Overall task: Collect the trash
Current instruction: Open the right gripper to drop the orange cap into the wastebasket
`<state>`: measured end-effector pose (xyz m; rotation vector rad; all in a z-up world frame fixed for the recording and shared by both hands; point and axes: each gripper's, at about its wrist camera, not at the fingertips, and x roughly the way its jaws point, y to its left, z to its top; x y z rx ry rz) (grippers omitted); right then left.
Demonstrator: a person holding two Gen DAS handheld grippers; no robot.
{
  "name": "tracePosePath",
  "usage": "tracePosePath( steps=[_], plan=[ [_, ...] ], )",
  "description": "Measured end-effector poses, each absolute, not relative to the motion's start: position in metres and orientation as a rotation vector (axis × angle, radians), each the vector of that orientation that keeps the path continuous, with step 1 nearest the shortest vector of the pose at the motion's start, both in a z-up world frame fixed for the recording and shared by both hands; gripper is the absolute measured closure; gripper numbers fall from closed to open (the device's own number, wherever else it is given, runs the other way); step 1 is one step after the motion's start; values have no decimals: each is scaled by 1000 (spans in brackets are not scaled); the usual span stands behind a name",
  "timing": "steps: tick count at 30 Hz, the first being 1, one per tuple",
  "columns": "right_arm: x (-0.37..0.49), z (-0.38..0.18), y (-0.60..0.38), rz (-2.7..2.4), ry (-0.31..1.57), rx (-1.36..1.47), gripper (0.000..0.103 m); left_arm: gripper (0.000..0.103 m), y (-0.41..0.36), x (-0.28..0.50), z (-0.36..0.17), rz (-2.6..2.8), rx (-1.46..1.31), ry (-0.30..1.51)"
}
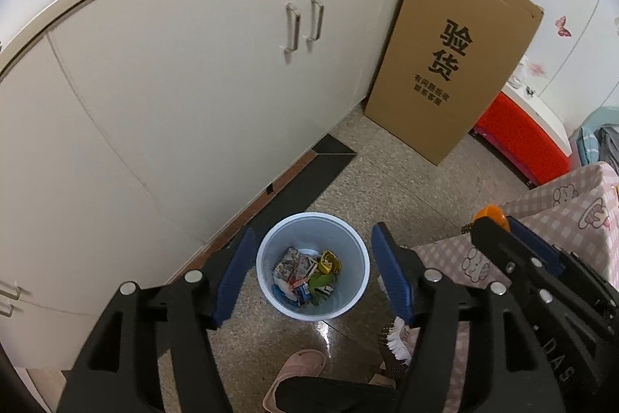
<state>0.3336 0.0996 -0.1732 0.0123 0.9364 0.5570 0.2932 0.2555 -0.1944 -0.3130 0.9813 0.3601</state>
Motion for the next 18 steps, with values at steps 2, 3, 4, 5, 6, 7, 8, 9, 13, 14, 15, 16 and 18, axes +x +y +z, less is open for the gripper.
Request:
tracePosePath(
  steps=[2, 3, 4, 5, 6, 7, 8, 9, 13, 14, 15, 16, 18],
  plan=[
    [335, -173, 104, 568, 930, 21, 73, 39, 260, 290, -194, 384, -319, 978],
    [336, -173, 105, 571, 925, 23, 72, 39, 263, 288, -194, 395, -322, 977],
    [337, -173, 108, 576, 920, 27, 70, 39, 267, 287, -194, 415, -328, 977],
    [338, -173, 110, 583, 914, 34, 50, 39, 270, 287, -194, 432, -330, 978],
    [340, -174, 112, 580, 906, 45, 32, 38, 274, 286, -193, 451, -332, 978],
    [341, -175, 113, 564, 899, 48, 30, 38, 278, 284, -193, 478, -340, 977],
    [342, -175, 113, 558, 900, 51, 31, 37, 282, 283, -194, 498, -347, 977],
    [343, -177, 113, 560, 910, 62, 31, 37, 286, 282, -194, 511, -357, 978],
    [341, -177, 109, 552, 915, 63, 31, 37, 293, 280, -197, 531, -371, 989],
    [339, -176, 106, 551, 918, 67, 31, 37, 293, 280, -197, 528, -376, 991],
    [338, -175, 104, 547, 915, 68, 31, 37, 292, 280, -197, 522, -382, 992],
    [337, -173, 100, 542, 910, 66, 31, 36, 291, 280, -197, 514, -388, 993],
    [334, -167, 91, 529, 899, 62, 31, 36, 286, 280, -193, 490, -398, 989]
  ],
)
